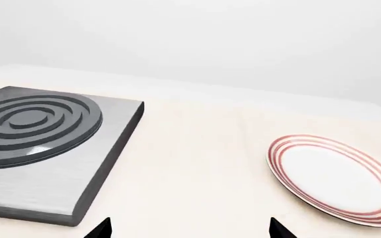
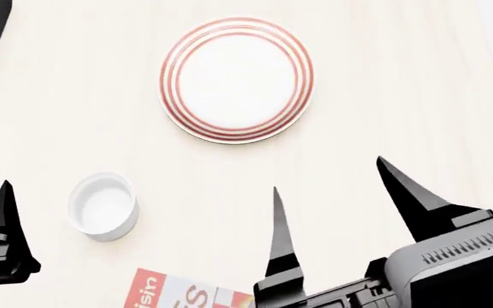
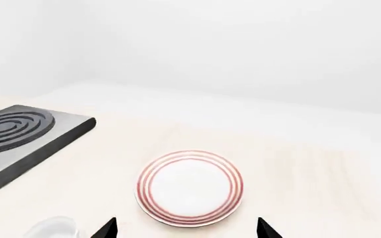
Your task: Pick the akita bowl on the cookies box and place it on the plate.
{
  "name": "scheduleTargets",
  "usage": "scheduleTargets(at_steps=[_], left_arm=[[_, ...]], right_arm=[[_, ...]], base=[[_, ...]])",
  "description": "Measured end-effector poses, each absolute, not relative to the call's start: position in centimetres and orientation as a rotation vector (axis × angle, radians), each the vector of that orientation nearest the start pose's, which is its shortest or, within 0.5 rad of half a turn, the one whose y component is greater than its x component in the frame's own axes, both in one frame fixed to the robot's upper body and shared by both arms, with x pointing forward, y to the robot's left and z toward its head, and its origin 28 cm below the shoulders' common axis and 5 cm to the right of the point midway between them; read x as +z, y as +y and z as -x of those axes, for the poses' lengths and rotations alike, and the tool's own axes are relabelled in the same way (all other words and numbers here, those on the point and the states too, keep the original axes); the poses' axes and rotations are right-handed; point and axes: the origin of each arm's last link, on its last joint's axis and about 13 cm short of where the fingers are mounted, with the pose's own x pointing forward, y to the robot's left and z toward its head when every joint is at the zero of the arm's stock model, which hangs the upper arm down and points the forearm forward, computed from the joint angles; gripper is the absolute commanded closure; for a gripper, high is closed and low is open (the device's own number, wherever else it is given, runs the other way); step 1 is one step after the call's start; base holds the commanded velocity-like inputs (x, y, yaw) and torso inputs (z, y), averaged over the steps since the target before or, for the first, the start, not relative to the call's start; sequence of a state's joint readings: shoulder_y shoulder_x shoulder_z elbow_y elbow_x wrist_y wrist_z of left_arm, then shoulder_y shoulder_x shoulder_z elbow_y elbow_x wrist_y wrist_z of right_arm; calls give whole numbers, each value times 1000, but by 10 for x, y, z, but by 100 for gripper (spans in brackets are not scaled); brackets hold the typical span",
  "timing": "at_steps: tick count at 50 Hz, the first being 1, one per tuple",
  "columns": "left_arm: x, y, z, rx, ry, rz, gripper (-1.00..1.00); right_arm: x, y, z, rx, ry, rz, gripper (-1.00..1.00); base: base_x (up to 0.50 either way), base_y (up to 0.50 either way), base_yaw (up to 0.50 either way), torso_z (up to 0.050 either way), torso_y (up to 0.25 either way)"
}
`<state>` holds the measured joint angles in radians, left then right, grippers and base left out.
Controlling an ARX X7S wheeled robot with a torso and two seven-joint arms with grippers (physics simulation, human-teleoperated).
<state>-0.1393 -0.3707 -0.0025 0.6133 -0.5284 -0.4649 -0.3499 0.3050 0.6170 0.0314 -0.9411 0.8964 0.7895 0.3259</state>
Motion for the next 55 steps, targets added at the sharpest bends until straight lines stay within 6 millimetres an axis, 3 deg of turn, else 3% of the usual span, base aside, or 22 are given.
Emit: scheduleTargets(at_steps=[17,29,55], left_arm=[[150,249,-209,68,-203,108,-100],[149,251,-207,61,-198,116,-100],[145,253,-205,50,-184,120,-100]], right_arm=[[245,-118,-151,635,-142,185,-100],[251,-106,-132,787,-37,321,-100],[250,-88,-111,1000,136,632,-100]], base=[[0,0,0,0,0],[0,0,0,0,0],[0,0,0,0,0]])
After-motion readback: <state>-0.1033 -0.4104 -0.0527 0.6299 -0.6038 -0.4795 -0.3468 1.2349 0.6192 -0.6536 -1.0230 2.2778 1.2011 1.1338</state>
